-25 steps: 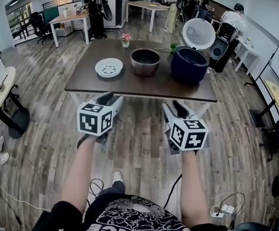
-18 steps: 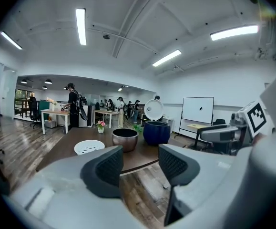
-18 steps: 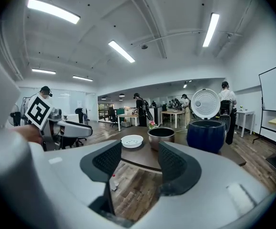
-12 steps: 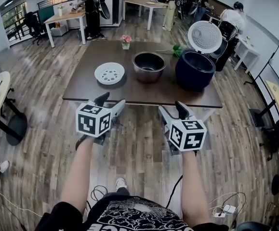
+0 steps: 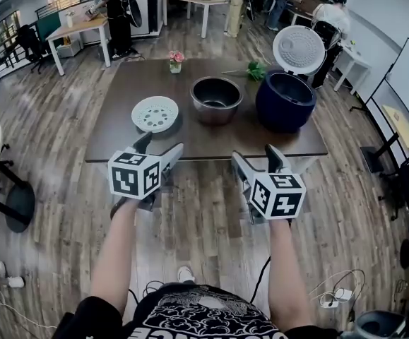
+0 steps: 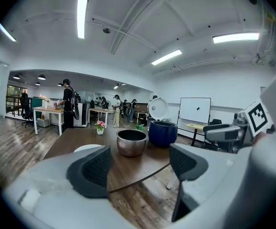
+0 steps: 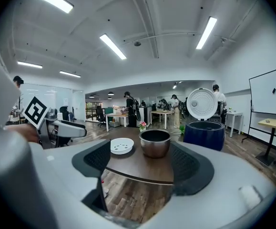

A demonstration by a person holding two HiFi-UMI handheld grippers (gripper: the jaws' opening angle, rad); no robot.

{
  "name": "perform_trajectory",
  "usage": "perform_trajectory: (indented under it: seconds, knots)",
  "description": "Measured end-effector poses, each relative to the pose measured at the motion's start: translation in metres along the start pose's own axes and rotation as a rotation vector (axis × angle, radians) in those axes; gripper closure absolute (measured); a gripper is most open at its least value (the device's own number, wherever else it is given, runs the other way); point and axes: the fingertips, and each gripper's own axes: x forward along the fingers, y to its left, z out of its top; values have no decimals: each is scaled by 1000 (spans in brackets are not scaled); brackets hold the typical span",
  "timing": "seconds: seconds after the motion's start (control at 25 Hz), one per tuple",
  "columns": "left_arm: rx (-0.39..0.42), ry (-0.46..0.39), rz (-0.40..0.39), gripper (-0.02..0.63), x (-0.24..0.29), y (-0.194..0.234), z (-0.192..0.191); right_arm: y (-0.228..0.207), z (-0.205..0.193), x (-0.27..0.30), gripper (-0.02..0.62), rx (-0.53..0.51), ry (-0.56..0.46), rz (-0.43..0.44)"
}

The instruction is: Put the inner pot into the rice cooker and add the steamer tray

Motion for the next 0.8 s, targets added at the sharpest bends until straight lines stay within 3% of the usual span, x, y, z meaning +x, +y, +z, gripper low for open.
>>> perform_trajectory:
  seconds: [0.4, 0.8]
  knots:
    - [14, -8, -25, 130, 26, 31, 6, 8, 14, 35, 172, 33, -36, -34]
    - [-2, -13, -8, 126, 27, 50, 5, 10, 13, 49, 172, 41, -44, -44]
